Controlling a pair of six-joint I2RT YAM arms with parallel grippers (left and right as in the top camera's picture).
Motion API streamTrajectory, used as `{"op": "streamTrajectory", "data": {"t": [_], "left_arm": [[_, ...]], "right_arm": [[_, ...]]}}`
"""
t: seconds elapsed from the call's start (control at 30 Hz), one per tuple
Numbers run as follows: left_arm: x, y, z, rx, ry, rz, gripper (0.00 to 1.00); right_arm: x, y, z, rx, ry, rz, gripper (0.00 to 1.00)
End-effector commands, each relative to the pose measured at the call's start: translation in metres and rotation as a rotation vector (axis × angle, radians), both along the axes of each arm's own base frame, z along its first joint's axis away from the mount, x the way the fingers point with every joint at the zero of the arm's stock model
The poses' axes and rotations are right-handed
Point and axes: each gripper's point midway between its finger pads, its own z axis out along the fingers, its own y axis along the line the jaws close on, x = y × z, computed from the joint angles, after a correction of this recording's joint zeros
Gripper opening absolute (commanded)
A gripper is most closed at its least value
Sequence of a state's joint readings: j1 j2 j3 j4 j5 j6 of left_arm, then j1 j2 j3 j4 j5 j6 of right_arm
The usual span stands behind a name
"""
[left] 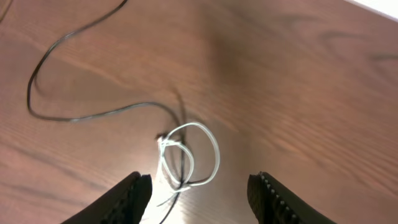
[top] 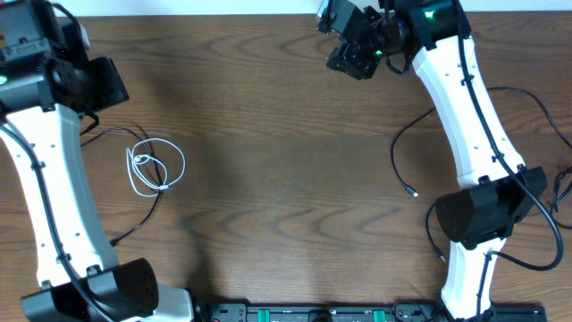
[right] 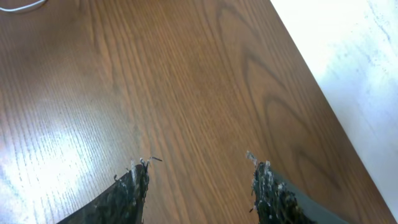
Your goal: Untangle cables
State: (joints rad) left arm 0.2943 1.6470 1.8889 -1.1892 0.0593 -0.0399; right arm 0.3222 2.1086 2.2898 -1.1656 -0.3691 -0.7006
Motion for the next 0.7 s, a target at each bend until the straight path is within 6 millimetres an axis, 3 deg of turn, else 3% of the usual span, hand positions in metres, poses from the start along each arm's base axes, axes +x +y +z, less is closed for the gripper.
{"op": "streamTrajectory", "data": {"t": [0.0, 0.13, 0.27, 0.47, 0.67], "left_arm": [[-0.001, 0.008, -0.024, 0.075, 0.049, -0.108, 0.6], [-0.006, 0.014, -0.037, 0.218, 0.128, -0.36, 0.67], [-0.011, 0.054, -0.041, 0.271, 0.144, -0.263, 0.69], [-0.036, 0.113, -0.057, 0.228, 0.187, -0.117, 0.7], [-0.032, 0.106, -0.073, 0.149, 0.186, -0.193, 0.71]], "right_arm": [[-0.002, -0.007, 0.026, 0.022, -0.049, -0.02, 0.52], [-0.003, -0.009, 0.026, 0.02, -0.043, -0.024, 0.53], [-0.004, -0.013, 0.024, 0.004, -0.035, -0.035, 0.54], [-0.002, -0.018, 0.025, -0.006, -0.043, -0.048, 0.54], [0.002, -0.017, 0.028, 0.001, -0.063, -0.05, 0.54]]}}
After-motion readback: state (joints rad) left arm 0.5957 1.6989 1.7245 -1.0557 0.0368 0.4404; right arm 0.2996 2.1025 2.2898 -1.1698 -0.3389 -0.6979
